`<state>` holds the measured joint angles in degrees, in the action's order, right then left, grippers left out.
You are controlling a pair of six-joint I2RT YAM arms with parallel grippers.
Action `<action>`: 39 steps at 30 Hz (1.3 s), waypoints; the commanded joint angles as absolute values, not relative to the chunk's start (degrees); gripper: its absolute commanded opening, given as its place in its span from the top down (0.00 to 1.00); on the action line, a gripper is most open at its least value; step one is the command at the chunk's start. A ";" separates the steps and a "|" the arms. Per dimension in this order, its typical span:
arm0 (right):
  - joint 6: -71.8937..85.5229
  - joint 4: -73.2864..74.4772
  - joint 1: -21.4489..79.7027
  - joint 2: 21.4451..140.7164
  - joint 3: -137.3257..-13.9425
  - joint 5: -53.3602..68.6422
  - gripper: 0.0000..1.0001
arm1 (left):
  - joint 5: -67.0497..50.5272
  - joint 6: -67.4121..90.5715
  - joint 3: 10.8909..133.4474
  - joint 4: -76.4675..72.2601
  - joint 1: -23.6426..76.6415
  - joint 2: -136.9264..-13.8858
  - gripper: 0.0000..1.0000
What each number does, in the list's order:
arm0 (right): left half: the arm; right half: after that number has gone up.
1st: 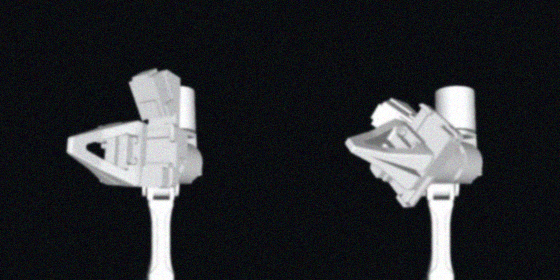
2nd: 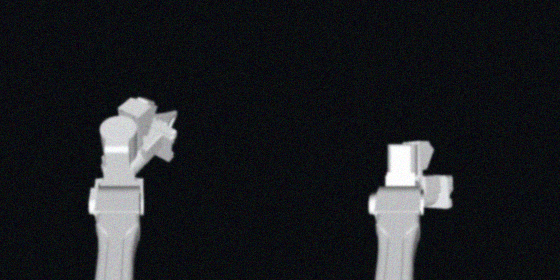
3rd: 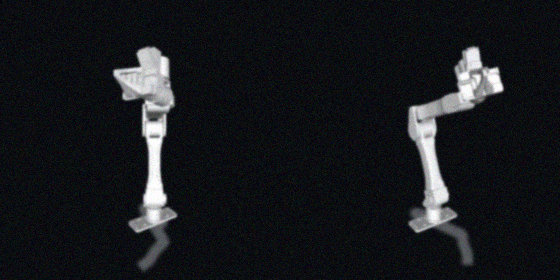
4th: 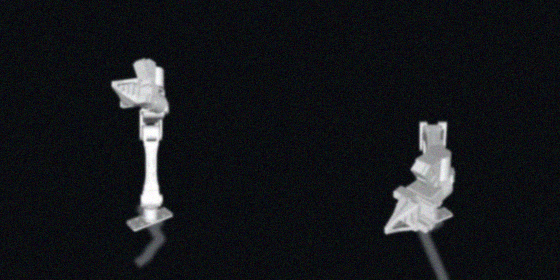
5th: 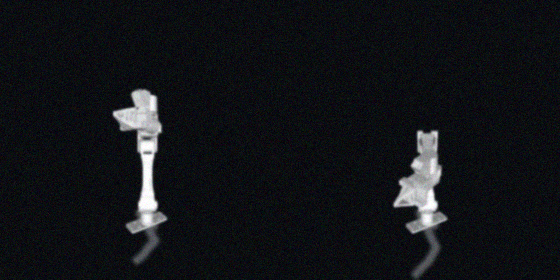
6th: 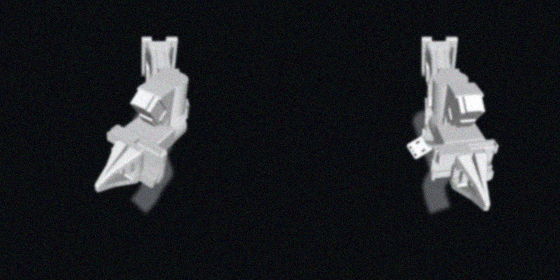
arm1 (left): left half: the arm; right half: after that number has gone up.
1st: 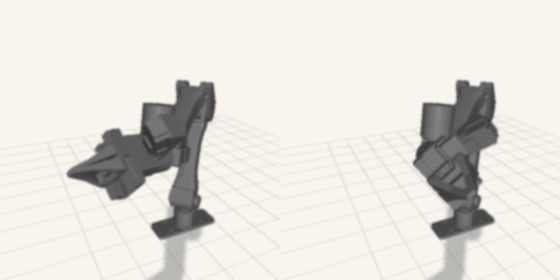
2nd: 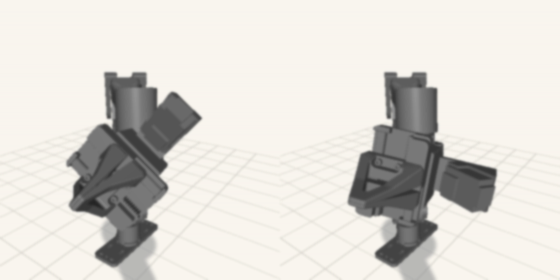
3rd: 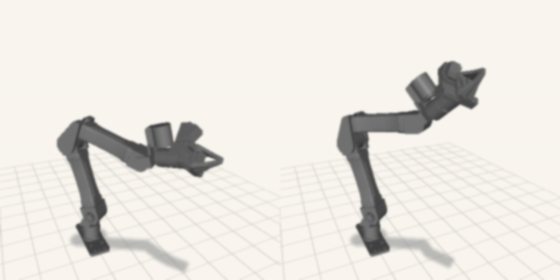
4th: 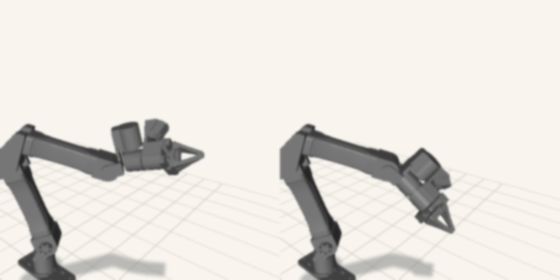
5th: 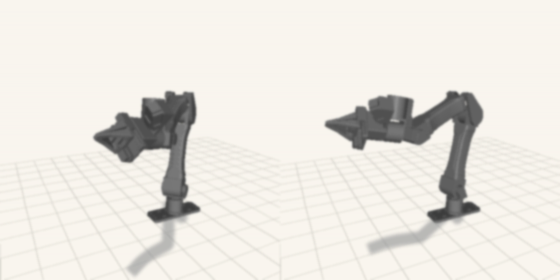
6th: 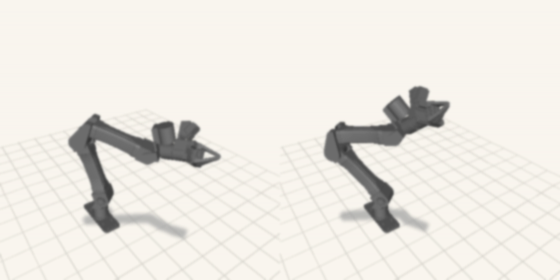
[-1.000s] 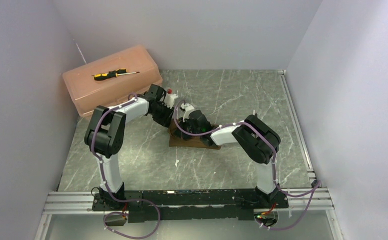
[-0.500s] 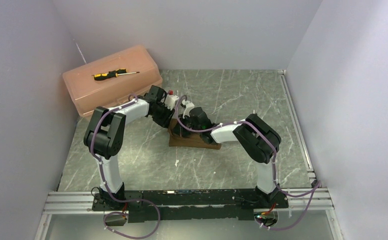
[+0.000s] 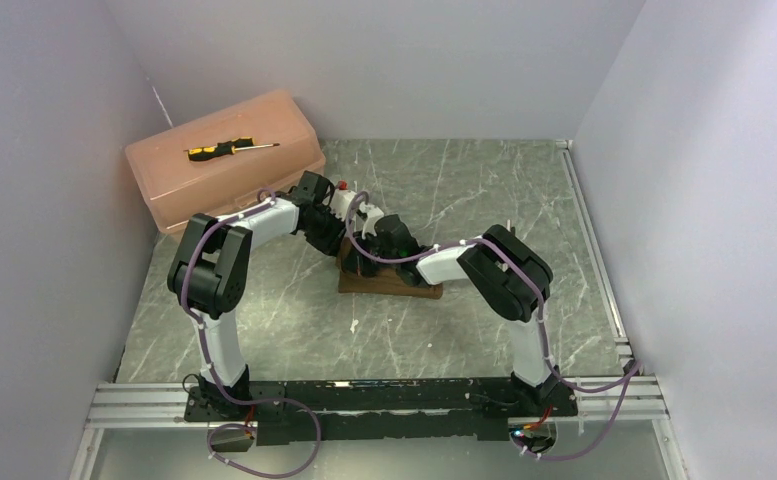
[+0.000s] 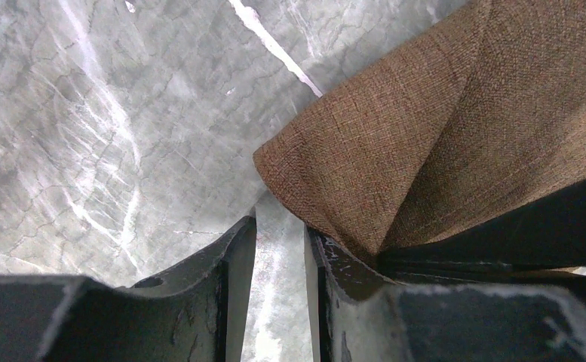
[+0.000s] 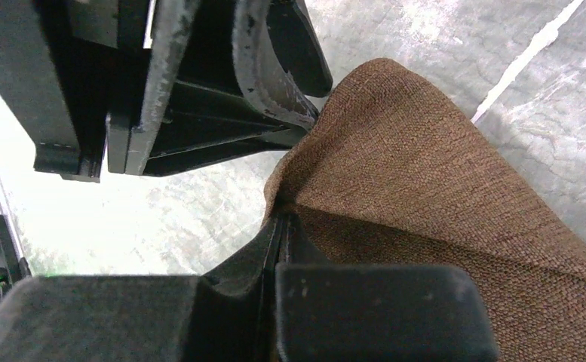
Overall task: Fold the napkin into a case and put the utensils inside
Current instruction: Smooth out the 2/3-rectangle-folded napkin at the center of the board.
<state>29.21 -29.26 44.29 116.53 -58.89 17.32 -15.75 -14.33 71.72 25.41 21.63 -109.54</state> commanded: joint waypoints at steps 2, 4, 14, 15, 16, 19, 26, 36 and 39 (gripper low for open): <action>25.68 -26.48 44.83 117.39 -59.72 18.30 1.00 | -14.47 -15.65 72.71 27.01 21.90 -108.46 0.63; 24.74 -25.81 44.91 117.79 -59.68 17.59 1.00 | -13.79 -15.89 73.53 28.78 21.65 -108.06 0.63; 24.48 -26.53 44.92 117.54 -58.53 16.10 1.00 | -14.57 -16.83 80.01 38.98 19.25 -100.85 0.60; 24.59 -26.74 44.99 117.45 -58.31 16.08 1.00 | -15.73 -15.97 80.65 39.69 19.25 -100.49 0.60; 24.70 -27.05 45.01 117.30 -58.05 16.10 1.00 | -17.60 -14.93 81.23 40.24 19.25 -100.46 0.60; 24.94 -28.29 44.97 116.86 -57.09 16.23 1.00 | -23.18 -12.33 80.79 39.43 19.38 -100.80 0.60; 25.50 -30.76 44.95 115.96 -55.29 16.53 1.00 | -26.80 -11.10 79.28 36.18 19.60 -105.71 0.60; 25.74 -32.31 45.09 116.06 -54.61 16.59 1.00 | -26.89 -11.81 78.76 32.83 19.51 -109.19 0.61; 25.81 -32.63 45.06 115.98 -54.43 16.57 1.00 | -25.78 -12.80 76.55 31.39 19.51 -109.29 0.62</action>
